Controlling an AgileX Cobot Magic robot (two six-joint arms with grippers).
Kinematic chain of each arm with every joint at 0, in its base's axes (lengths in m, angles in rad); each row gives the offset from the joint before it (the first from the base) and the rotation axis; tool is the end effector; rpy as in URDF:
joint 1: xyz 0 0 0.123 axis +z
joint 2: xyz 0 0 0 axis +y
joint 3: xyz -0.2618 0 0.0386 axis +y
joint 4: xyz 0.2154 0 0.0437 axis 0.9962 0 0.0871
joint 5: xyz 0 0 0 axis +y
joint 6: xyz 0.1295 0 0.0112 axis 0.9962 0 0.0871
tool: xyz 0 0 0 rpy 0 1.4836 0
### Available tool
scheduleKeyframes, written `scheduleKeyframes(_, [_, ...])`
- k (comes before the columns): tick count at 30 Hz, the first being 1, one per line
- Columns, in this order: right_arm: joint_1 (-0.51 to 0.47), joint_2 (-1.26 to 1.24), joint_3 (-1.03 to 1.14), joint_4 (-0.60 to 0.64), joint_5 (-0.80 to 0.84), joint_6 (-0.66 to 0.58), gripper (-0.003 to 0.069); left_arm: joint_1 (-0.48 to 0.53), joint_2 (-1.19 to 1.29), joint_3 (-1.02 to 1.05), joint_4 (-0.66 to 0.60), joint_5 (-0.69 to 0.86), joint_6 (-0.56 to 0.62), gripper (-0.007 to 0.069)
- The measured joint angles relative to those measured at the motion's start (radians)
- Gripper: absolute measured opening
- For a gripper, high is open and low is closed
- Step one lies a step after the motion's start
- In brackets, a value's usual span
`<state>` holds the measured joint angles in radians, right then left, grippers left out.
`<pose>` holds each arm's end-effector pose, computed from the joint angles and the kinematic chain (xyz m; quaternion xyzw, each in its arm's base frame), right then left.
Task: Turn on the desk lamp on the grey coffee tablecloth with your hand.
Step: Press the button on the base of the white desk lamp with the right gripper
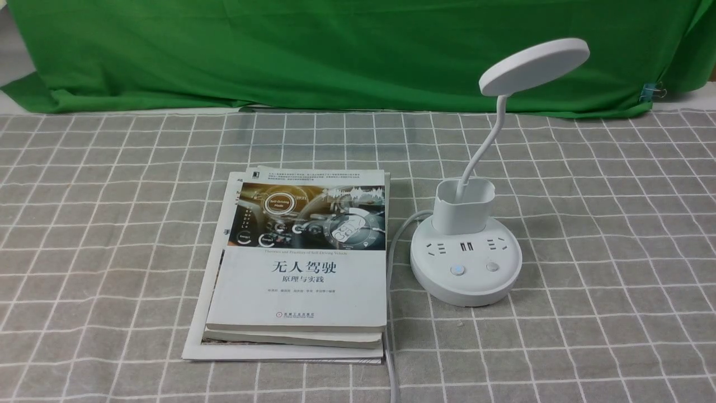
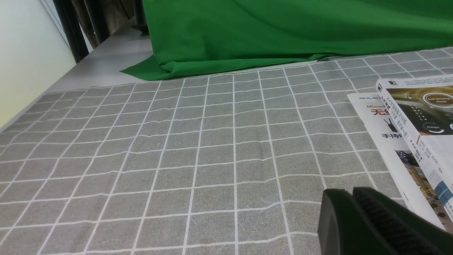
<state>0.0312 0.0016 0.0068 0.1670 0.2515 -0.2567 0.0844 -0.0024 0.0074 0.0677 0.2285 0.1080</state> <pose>0.0818 0.0080 0.1819 -0.0614 0.7619 -0.0047 0.6448 0.0818 0.0089 0.1846 0.0289 0.7562 0.0900 0.6475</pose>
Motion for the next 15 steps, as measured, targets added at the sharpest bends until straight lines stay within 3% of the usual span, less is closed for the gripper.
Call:
scheduleKeyframes(5, [0.0, 0.0, 0.0, 0.016, -0.046, 0.044, 0.0244, 0.0, 0.0, 0.0, 0.0, 0.0, 0.0, 0.0019])
scheduleKeyframes(7, [0.0, 0.0, 0.0, 0.085, -0.083, 0.164, 0.0244, 0.0, 0.0, 0.0, 0.0, 0.0, -0.001, 0.0019])
scheduleKeyframes(8, [0.0, 0.0, 0.0, 0.085, -0.089, 0.164, 0.0244, 0.0, 0.0, 0.0, 0.0, 0.0, -0.001, 0.0019])
scheduleKeyframes(9, [0.0, 0.0, 0.0, 0.148, -0.144, 0.314, 0.0244, 0.0, 0.0, 0.0, 0.0, 0.0, -0.001, 0.0019])
scheduleKeyframes(11, [0.0, 0.0, 0.0, 0.175, -0.203, 0.438, 0.0244, 0.0, 0.0, 0.0, 0.0, 0.0, -0.001, 0.0019])
scheduleKeyframes(15, [0.0, 0.0, 0.0, 0.194, -0.267, 0.546, 0.0244, 0.0, 0.0, 0.0, 0.0, 0.0, -0.001, 0.0019])
